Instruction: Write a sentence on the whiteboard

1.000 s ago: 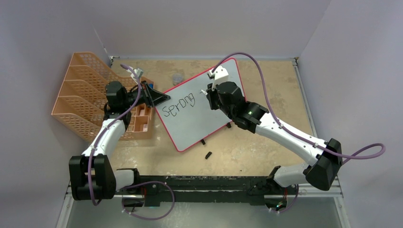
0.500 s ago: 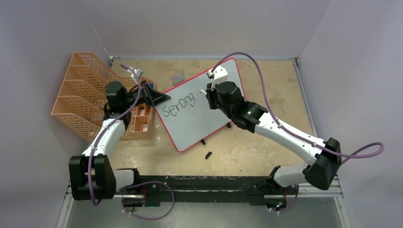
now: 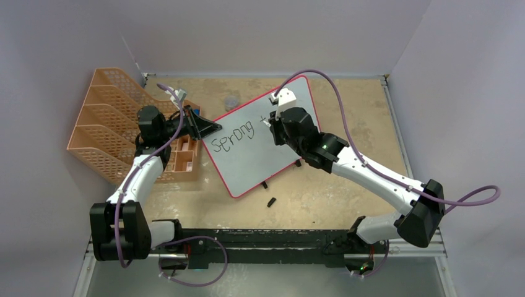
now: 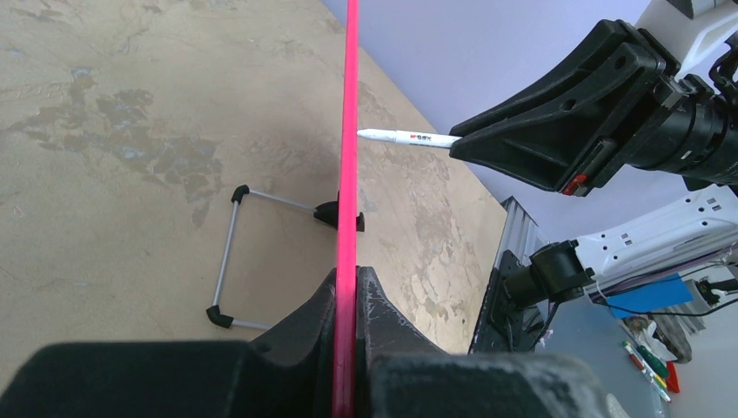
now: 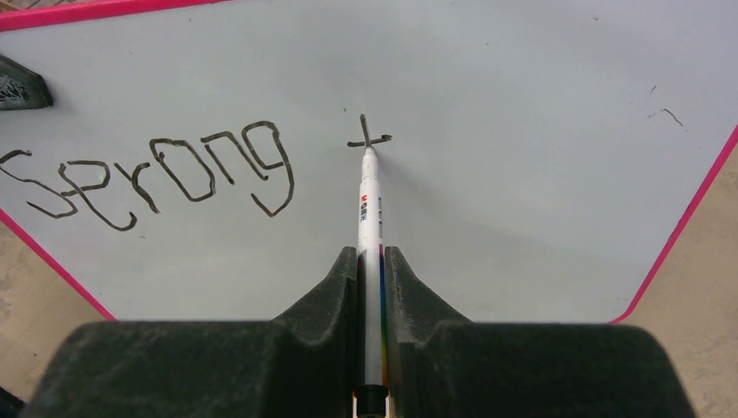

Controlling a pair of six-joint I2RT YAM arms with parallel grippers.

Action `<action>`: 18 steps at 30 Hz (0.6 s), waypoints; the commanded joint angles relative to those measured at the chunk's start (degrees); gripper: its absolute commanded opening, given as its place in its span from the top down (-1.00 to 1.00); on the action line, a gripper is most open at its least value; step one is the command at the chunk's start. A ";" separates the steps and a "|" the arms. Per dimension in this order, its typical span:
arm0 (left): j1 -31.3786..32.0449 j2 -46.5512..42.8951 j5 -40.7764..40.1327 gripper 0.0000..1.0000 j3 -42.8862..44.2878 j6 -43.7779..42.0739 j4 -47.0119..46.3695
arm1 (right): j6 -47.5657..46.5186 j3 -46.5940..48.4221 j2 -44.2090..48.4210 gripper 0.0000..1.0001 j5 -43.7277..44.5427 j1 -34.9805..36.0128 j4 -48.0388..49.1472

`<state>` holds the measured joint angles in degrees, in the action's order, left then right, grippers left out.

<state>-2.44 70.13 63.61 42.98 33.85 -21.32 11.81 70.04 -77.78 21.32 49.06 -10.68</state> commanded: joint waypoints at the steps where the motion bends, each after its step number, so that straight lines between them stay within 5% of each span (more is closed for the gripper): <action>1: 1.36 0.34 2.78 1.00 0.88 -2.29 0.93 | 0.96 -0.11 1.20 1.00 -0.82 -0.19 -0.89; 18: 1.29 0.62 2.74 1.00 0.93 -2.29 0.93 | 0.70 -1.30 1.96 1.00 2.56 -0.19 -2.15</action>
<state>-2.44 70.24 63.57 42.98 33.85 -21.34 12.40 69.12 -77.60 21.61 49.06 -13.10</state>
